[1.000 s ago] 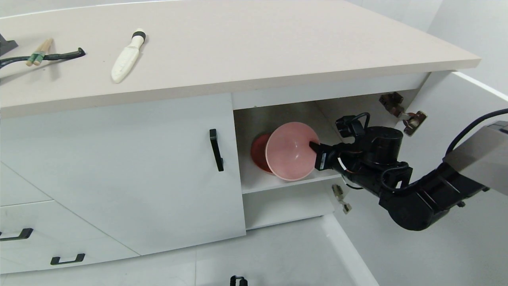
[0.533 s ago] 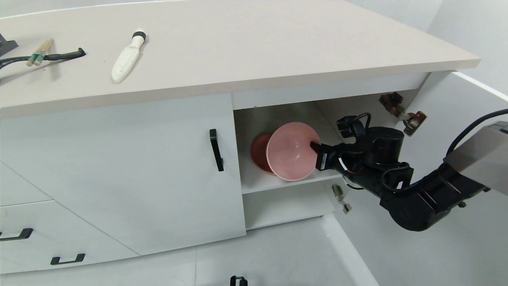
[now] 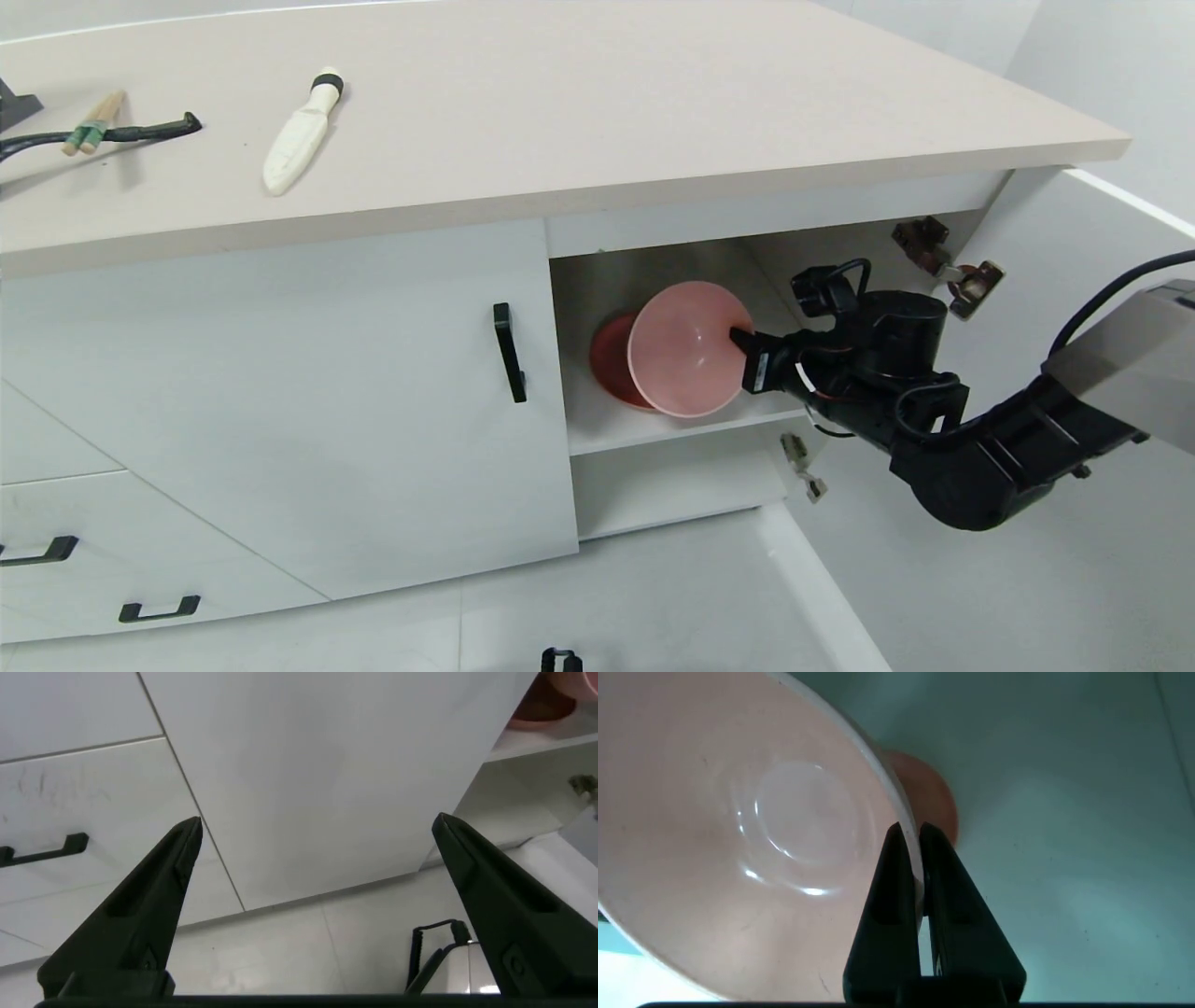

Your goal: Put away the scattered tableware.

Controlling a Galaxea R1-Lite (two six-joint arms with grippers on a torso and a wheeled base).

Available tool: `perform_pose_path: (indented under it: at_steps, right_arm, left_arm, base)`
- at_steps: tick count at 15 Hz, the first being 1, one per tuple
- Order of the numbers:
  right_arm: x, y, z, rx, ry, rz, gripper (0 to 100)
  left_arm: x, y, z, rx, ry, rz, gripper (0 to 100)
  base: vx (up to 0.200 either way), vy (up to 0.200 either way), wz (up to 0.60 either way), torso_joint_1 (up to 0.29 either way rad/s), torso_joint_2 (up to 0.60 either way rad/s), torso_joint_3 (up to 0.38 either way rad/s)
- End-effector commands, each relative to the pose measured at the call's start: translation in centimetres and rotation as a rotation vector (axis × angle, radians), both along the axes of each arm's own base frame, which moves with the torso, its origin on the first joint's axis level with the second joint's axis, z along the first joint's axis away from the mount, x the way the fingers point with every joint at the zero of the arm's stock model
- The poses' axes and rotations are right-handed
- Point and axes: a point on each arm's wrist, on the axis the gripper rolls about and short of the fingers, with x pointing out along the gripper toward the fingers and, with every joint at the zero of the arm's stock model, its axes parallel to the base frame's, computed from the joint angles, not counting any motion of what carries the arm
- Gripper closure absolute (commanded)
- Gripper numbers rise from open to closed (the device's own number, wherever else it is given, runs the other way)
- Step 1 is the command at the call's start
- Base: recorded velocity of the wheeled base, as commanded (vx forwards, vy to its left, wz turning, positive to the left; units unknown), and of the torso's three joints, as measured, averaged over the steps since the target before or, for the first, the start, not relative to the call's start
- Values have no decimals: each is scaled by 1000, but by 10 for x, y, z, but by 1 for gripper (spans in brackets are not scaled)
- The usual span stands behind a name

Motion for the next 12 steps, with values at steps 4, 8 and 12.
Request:
perform_pose_path:
  at_steps: [4, 8, 12]
  right_arm:
    - [20, -2, -10, -14, 33, -23, 100]
    - [31, 16, -11, -12, 27, 6, 100]
    - [52, 25, -31, -15, 34, 3, 100]
  left_arm:
    - [2, 0, -5, -31, 8, -3, 0]
    - [2, 0, -5, -33, 8, -5, 0]
    - [2, 0, -5, -33, 8, -5, 0]
  base:
    - [0, 0, 0, 0, 0, 0]
    - [0, 0, 0, 0, 0, 0]
    - [0, 0, 0, 0, 0, 0]
